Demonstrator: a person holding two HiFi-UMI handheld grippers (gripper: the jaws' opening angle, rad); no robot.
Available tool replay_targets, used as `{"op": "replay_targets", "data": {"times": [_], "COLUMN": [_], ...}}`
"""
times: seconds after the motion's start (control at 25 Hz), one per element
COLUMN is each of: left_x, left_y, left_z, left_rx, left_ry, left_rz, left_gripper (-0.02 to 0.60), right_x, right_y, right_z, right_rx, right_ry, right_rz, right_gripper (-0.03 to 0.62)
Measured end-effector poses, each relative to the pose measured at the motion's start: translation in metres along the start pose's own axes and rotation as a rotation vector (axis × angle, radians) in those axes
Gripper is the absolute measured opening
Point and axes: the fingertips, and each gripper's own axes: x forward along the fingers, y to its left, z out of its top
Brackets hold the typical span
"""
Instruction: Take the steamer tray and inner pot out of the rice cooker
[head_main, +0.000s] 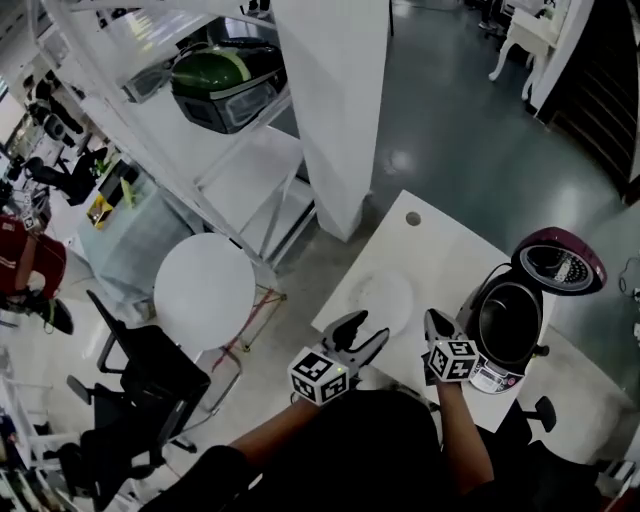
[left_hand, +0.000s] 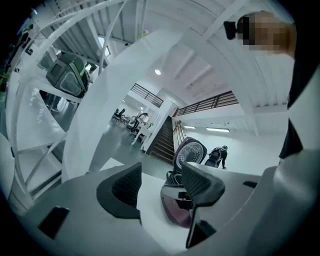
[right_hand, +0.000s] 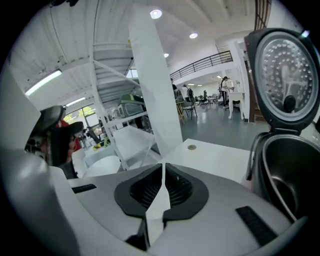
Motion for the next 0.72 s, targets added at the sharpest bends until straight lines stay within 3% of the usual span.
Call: {"op": "replay_targets", "data": {"times": [0.16, 0.4, 0.64, 0.72], "left_x": [0.029, 0.073, 0.126, 0.142], "left_y": [-0.022, -0.062, -0.087, -0.1], "left_z": [-0.005, -0.014, -0.026, -0.031], "left_rx": [-0.022, -0.018, 0.041, 0.045], "left_ry": [0.033, 0.079, 0.119, 0.131], "left_rz": [-0.096, -0.204, -0.139, -0.149], "left_gripper": [0.171, 0.1, 0.035, 0.031], "right_x": [-0.052, -0.145, -0.228, -0.246], "right_y": [-0.012, -0.08, -0.152, -0.172], "right_z": [0.027, 0.033, 0.017, 0.008], "right_rx": [0.114, 0.176, 0.204, 0.22], "right_ry": [-0.116, -0.234, -0.254, -0.249], "right_rz": [-0.047, -0.241, -0.412, -0.448], "right_gripper": [0.014, 0.014, 0.014, 0.014]}}
